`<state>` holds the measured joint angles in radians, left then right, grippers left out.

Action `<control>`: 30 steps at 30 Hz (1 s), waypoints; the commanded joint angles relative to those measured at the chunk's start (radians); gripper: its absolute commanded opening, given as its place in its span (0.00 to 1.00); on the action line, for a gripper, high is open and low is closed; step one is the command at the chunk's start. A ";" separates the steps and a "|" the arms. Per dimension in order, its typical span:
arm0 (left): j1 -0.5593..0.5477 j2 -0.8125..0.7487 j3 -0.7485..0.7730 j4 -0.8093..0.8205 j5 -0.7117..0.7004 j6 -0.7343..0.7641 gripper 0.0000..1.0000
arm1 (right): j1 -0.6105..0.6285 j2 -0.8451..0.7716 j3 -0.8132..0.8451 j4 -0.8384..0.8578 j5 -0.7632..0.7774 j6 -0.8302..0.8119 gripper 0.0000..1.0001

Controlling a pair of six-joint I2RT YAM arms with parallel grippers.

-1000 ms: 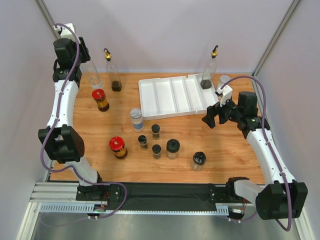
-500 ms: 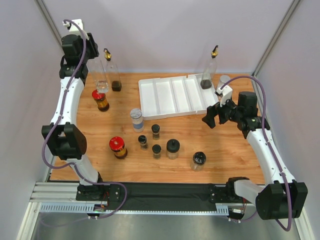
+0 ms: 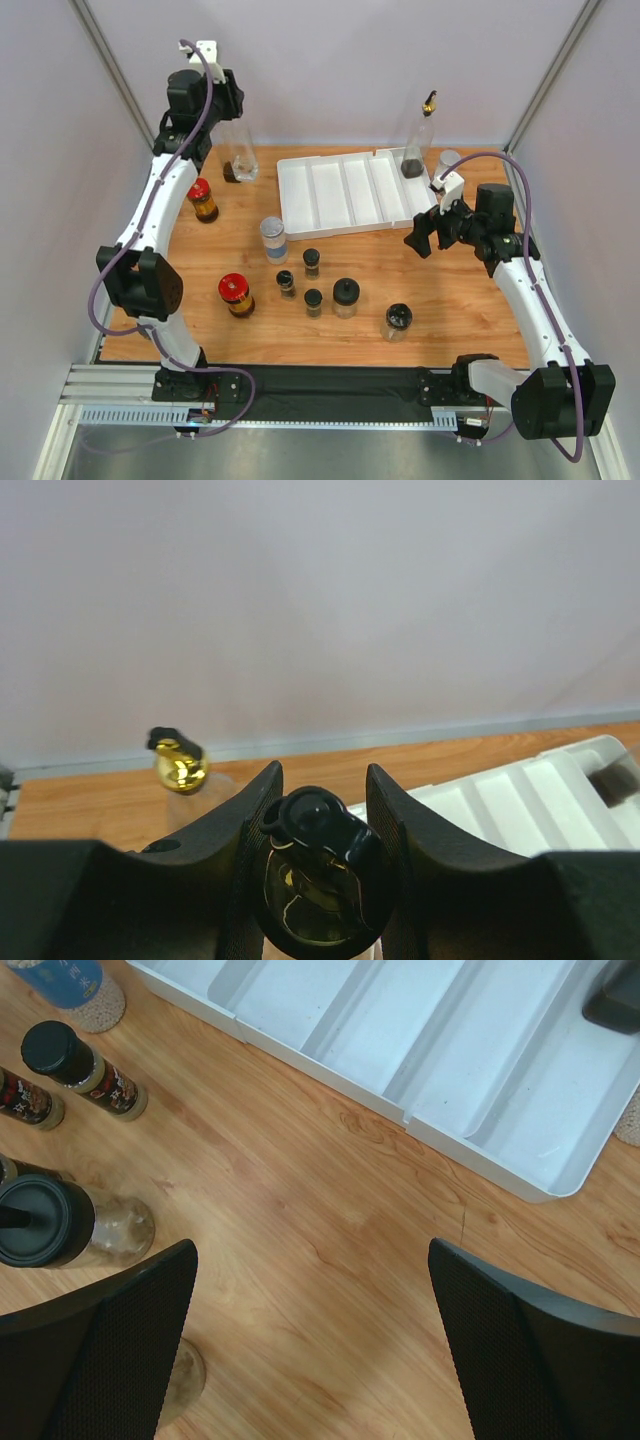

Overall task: Organize the condiment bottles
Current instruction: Place the bottle in the storage box.

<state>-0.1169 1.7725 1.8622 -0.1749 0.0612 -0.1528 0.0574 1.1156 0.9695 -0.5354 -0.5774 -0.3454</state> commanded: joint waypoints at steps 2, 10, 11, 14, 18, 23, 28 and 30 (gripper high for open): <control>-0.064 -0.018 0.088 0.106 0.015 -0.019 0.00 | -0.002 -0.008 0.031 0.008 -0.015 -0.015 1.00; -0.208 0.033 0.130 0.094 0.000 -0.030 0.00 | -0.004 -0.014 0.032 0.003 -0.010 -0.015 1.00; -0.219 0.045 0.132 0.092 -0.001 -0.033 0.00 | -0.002 -0.014 0.034 0.003 -0.009 -0.015 1.00; -0.262 0.073 0.150 0.088 -0.004 -0.050 0.00 | -0.005 -0.014 0.037 0.002 -0.007 -0.015 1.00; -0.317 0.116 0.195 0.071 -0.011 -0.056 0.00 | -0.010 -0.017 0.038 0.000 -0.002 -0.015 1.00; -0.386 0.174 0.258 0.051 -0.021 -0.053 0.00 | -0.021 -0.020 0.043 0.003 0.014 0.000 1.00; -0.458 0.214 0.293 0.046 -0.026 -0.047 0.00 | -0.047 -0.033 0.051 0.020 0.056 0.046 1.00; -0.477 0.240 0.316 0.041 -0.031 -0.044 0.00 | -0.047 -0.042 0.051 0.025 0.062 0.054 1.00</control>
<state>-0.5632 2.0270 2.0777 -0.2192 0.0406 -0.1852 0.0193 1.1080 0.9764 -0.5358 -0.5442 -0.3252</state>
